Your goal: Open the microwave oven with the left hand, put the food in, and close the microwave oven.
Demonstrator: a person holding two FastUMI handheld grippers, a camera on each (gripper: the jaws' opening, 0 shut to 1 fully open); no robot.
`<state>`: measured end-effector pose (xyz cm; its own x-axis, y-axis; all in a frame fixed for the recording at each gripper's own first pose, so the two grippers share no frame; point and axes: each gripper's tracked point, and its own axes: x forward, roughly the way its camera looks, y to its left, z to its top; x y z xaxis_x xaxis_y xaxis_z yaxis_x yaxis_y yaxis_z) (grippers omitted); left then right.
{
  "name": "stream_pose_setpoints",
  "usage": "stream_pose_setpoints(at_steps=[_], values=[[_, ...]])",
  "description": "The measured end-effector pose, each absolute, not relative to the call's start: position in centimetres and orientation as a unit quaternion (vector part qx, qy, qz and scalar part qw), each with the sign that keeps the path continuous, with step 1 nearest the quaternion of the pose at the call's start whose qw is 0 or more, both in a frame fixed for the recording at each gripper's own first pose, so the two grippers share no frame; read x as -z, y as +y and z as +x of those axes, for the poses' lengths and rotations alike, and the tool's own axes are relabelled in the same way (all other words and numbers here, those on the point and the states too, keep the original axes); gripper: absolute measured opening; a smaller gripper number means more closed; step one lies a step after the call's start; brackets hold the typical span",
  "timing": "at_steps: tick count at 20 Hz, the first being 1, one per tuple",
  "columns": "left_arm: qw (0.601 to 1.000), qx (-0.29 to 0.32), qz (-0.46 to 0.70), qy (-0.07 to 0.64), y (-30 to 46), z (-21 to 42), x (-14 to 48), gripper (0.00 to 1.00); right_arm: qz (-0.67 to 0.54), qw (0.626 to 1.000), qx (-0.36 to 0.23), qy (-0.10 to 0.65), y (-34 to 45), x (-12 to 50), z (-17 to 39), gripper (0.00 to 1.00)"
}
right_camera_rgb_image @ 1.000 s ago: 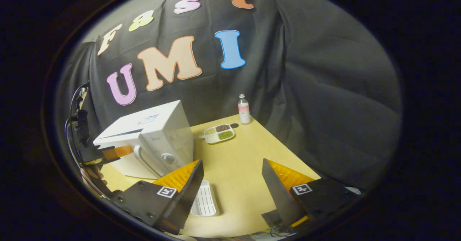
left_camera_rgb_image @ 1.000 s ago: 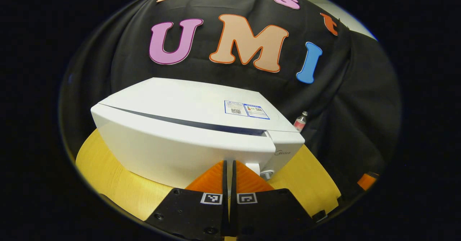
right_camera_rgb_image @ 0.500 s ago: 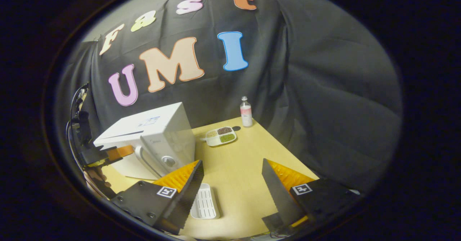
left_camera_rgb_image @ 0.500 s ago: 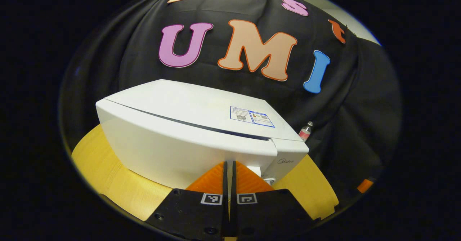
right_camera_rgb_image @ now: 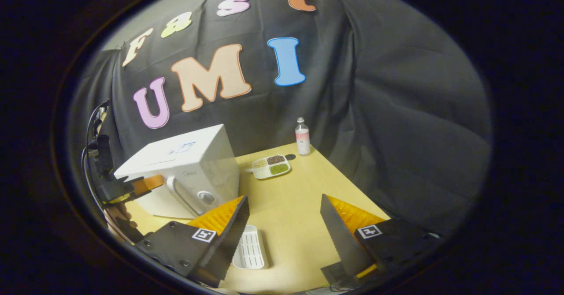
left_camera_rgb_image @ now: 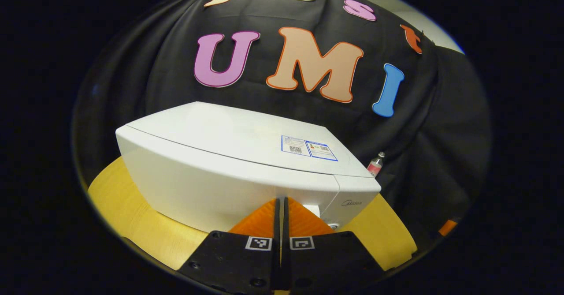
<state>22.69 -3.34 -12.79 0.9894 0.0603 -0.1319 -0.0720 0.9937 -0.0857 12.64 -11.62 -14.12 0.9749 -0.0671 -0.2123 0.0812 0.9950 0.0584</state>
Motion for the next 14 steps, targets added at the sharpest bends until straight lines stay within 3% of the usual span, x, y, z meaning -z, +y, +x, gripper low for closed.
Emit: stream_pose_setpoints(at_steps=[2, 3, 4, 5, 6, 7, 10, 11, 12, 14], values=[[0.996, -0.031, -0.045, 0.065, -3.3, 22.7, 12.8, 0.01, 0.032, 0.993, 0.032, 0.109, -11.2, 14.2, 12.8, 1.0], [0.996, -0.03, -0.045, 0.067, -3.3, 22.6, 12.9, 0.0, 0.03, 0.993, 0.029, 0.11, -11.1, 14.3, 12.8, 0.92], [0.996, -0.029, -0.046, 0.069, -3.3, 22.6, 13.0, 0.01, 0.028, 0.993, 0.025, 0.11, -10.8, 14.3, 12.8, 0.92], [0.996, -0.027, -0.047, 0.069, -3.4, 22.5, 12.9, 0.0, 0.028, 0.994, 0.018, 0.108, -10.5, 14.1, 12.7, 1.0], [0.996, -0.028, -0.046, 0.069, -3.3, 22.4, 12.8, 0.01, 0.027, 0.994, 0.011, 0.106, -10.2, 14.0, 12.8, 0.92], [0.996, -0.026, -0.043, 0.069, -3.3, 22.1, 12.7, 0.01, 0.026, 0.994, 0.004, 0.103, -9.8, 13.8, 12.9, 1.0], [0.995, -0.028, -0.038, 0.082, -2.9, 20.2, 12.9, 0.01, 0.02, 0.994, -0.012, 0.102, -8.4, 13.4, 13.5, 1.0], [0.995, -0.031, -0.039, 0.088, -2.7, 19.4, 13.1, 0.0, 0.019, 0.994, -0.018, 0.102, -7.9, 13.3, 13.7, 0.92], [0.994, -0.039, -0.038, 0.094, -2.3, 18.5, 13.3, 0.01, 0.018, 0.994, -0.025, 0.102, -7.2, 13.2, 13.8, 1.0], [0.992, -0.048, -0.037, 0.109, -1.8, 16.6, 13.9, 0.0, 0.016, 0.994, -0.04, 0.104, -5.8, 13.2, 13.8, 1.0]])
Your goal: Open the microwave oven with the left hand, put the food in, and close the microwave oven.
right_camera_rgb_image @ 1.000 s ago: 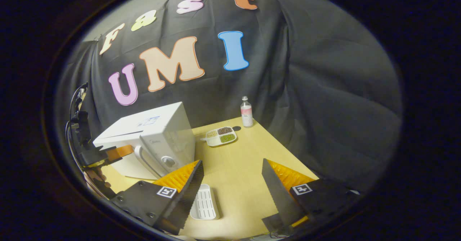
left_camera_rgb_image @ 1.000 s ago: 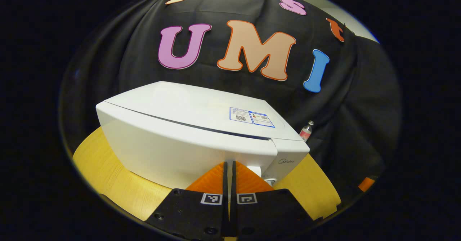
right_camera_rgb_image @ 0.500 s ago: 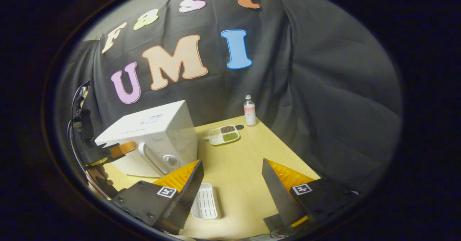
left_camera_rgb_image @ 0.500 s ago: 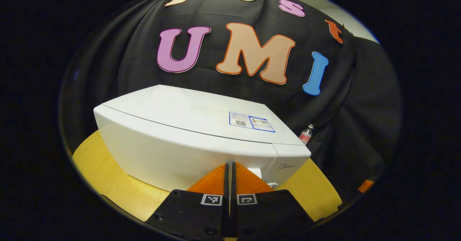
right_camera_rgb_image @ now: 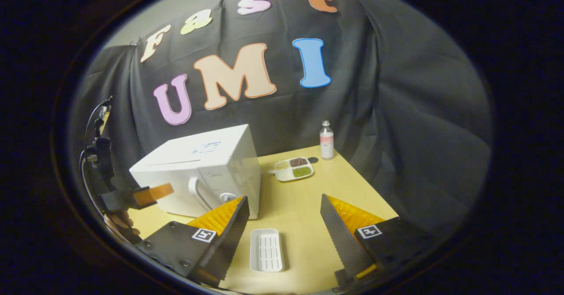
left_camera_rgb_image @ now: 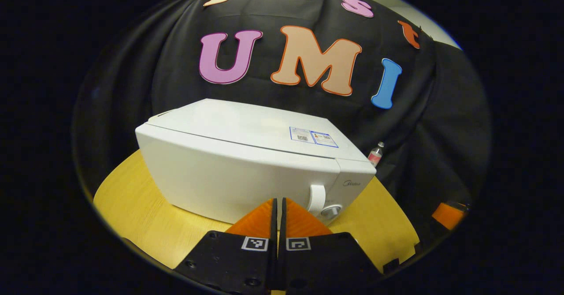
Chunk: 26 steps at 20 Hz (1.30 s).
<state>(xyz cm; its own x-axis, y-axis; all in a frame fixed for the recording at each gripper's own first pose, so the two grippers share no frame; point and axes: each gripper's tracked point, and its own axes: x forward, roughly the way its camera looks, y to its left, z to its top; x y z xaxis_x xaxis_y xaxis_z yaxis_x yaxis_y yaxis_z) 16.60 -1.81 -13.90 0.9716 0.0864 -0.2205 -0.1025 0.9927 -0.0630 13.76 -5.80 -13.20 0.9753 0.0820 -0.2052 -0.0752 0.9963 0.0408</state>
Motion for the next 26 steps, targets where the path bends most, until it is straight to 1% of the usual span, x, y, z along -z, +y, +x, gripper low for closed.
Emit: stream_pose_setpoints(at_steps=[2, 3, 4, 5, 6, 7, 8, 9, 11, 12, 16, 18, 23, 26], values=[[0.992, -0.047, -0.028, 0.113, -1.4, 14.7, 13.6, 0.14, 0.011, 0.993, -0.054, 0.103, -4.6, 12.9, 14.0, 1.0], [0.993, -0.047, -0.018, 0.111, -1.2, 13.8, 13.2, 0.28, 0.007, 0.993, -0.061, 0.101, -4.0, 12.6, 14.1, 1.0], [0.993, -0.047, -0.007, 0.107, -0.9, 13.1, 12.7, 0.36, 0.004, 0.993, -0.069, 0.1, -3.5, 12.3, 14.2, 1.0], [0.993, -0.052, 0.003, 0.102, -0.6, 12.5, 12.0, 0.56, 0.003, 0.992, -0.076, 0.097, -3.0, 11.7, 14.4, 1.0], [0.993, -0.061, 0.009, 0.096, -0.2, 11.7, 11.1, 0.74, 0.003, 0.992, -0.083, 0.092, -2.5, 11.0, 14.5, 1.0], [0.994, -0.065, 0.011, 0.092, -0.1, 11.0, 10.0, 0.98, 0.003, 0.992, -0.089, 0.085, -2.2, 10.2, 14.8, 1.0], [0.994, -0.068, 0.014, 0.085, -0.1, 11.1, 9.5, 1.0, 0.0, 0.993, -0.093, 0.076, -1.9, 9.3, 14.9, 0.99], [0.994, -0.068, 0.018, 0.079, -0.1, 10.9, 8.8, 0.96, -0.004, 0.993, -0.095, 0.066, -1.7, 8.4, 15.1, 0.99], [0.995, -0.061, 0.032, 0.068, -0.4, 10.7, 7.3, 0.97, -0.008, 0.993, -0.101, 0.057, -1.3, 6.9, 15.1, 1.0], [0.996, -0.06, 0.037, 0.059, -0.5, 10.5, 6.3, 0.96, -0.007, 0.993, -0.105, 0.05, -1.1, 6.1, 15.0, 0.92], [0.996, -0.068, 0.058, 0.024, -0.2, 10.2, 3.3, 0.96, -0.008, 0.993, -0.112, 0.019, -0.8, 3.2, 14.2, 0.92], [0.994, -0.078, 0.073, 0.022, 0.1, 10.0, 2.9, 0.96, -0.012, 0.994, -0.109, 0.008, -0.9, 2.6, 13.9, 0.92], [0.995, -0.071, 0.075, 0.016, -0.8, 10.0, 2.6, 0.96, -0.019, 0.994, -0.106, 0.012, -1.6, 2.8, 13.5, 0.92], [0.995, -0.068, 0.067, 0.024, -1.2, 10.2, 3.2, 0.96, -0.024, 0.995, -0.099, 0.012, -2.5, 2.8, 13.5, 0.92]])
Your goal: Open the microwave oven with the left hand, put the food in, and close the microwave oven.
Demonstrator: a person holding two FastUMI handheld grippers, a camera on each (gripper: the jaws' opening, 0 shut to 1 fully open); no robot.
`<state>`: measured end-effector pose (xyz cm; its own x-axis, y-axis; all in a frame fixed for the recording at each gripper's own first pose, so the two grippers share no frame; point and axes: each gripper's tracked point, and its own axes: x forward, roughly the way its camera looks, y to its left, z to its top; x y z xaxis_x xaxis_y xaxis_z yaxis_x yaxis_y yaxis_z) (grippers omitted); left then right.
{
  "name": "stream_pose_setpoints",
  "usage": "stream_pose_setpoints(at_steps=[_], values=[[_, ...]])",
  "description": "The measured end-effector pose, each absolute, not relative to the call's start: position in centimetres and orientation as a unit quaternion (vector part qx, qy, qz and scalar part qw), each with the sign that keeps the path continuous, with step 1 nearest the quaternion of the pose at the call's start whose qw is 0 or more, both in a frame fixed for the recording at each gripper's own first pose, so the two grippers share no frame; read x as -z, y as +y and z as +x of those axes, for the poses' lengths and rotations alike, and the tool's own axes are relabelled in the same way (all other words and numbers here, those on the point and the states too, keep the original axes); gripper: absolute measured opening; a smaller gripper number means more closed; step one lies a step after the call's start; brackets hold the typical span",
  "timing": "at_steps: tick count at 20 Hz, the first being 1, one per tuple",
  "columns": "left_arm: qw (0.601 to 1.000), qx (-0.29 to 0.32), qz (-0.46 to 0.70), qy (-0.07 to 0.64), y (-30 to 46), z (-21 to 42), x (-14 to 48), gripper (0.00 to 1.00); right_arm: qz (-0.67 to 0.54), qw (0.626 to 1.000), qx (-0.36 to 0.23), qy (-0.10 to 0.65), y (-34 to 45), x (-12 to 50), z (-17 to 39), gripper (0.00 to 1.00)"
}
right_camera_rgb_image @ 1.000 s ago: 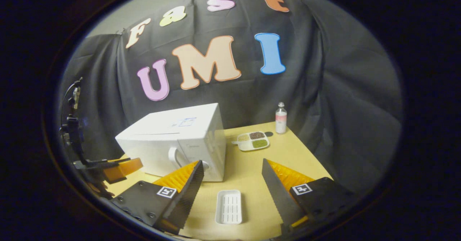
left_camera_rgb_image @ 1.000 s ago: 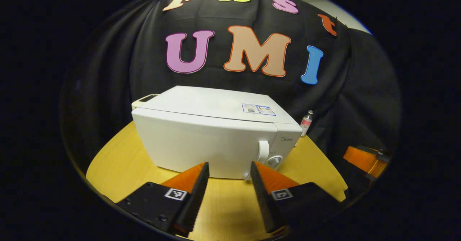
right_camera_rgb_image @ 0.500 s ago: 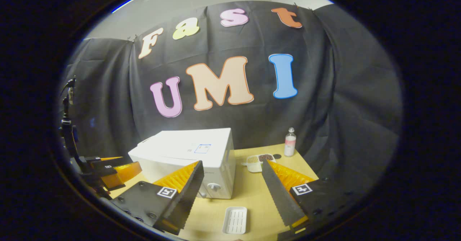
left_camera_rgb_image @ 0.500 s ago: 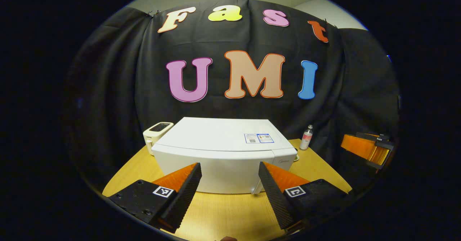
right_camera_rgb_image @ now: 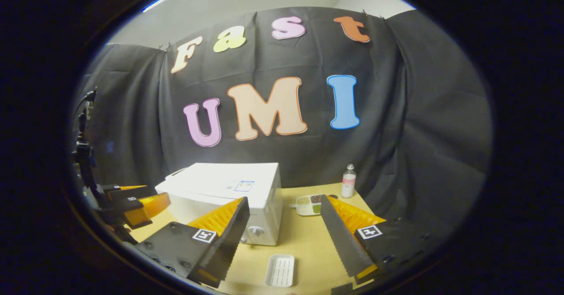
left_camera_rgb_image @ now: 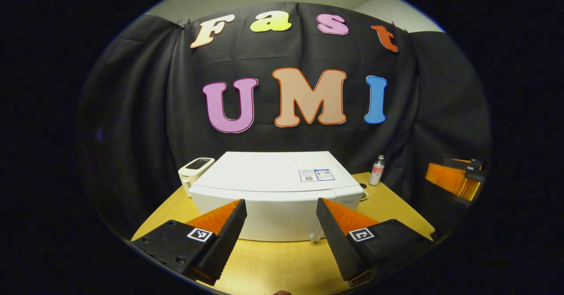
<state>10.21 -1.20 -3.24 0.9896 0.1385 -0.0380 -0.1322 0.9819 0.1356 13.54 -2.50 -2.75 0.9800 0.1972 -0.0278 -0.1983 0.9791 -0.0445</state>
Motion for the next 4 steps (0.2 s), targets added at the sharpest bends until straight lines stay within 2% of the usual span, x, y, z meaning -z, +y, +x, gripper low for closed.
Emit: stream_pose_setpoints(at_steps=[4], values=[[0.996, -0.065, 0.055, 0.03, -1.85, 10.08, 3.18, 0.96, -0.024, 0.995, -0.094, 0.005, -3.14, 2.63, 13.66, 0.92]])
